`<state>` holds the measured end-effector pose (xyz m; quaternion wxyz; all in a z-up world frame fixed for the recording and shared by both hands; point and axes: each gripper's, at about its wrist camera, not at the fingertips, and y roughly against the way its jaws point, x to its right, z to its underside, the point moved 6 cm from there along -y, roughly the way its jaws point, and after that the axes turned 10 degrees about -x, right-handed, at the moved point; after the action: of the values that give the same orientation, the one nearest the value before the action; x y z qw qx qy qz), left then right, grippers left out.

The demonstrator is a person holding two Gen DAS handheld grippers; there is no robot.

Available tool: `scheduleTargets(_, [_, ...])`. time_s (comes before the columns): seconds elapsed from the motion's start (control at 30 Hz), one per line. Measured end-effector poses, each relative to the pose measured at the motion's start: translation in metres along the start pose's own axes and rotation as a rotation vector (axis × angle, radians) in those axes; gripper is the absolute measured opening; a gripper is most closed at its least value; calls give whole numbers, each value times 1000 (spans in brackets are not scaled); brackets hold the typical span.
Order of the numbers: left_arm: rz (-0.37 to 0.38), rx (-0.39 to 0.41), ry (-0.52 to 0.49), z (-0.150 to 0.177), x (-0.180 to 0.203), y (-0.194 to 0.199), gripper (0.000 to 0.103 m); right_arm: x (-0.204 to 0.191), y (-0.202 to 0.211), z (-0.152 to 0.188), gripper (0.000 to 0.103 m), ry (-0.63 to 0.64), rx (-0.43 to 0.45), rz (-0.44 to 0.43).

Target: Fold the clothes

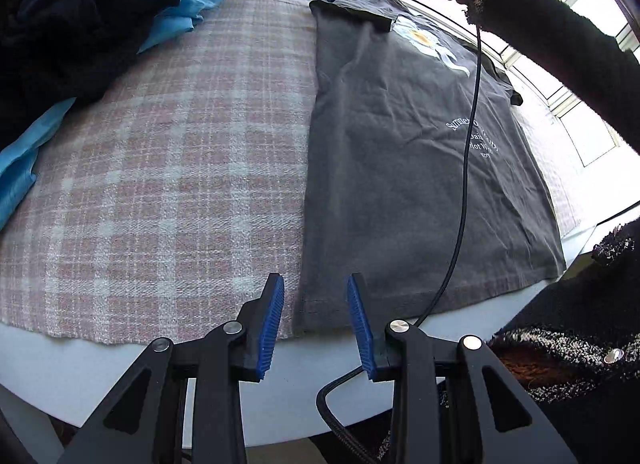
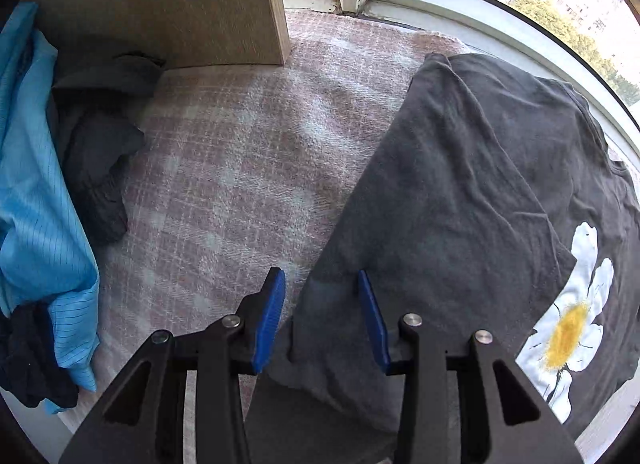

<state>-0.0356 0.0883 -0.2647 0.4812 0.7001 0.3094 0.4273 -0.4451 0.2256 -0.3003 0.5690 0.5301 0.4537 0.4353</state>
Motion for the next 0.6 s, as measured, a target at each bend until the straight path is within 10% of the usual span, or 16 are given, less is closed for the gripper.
scheduleTargets(0.2, [1,-5,-34,0,1,-1,32,1,0,4,37,-7,-18,-3])
scheduleTargets(0.43, [25,-40,-62,1,7,-8,32,11,4,10,11,-10,10,-26])
scheduleTargets(0.53, [67,-29,-51,0,6,-8,0,20,10,11,7,-59,17,-126])
scheduleTargets(0.6, [104,-16,-46,1,8,-3,0,26,18,11,6,-86,35,-189])
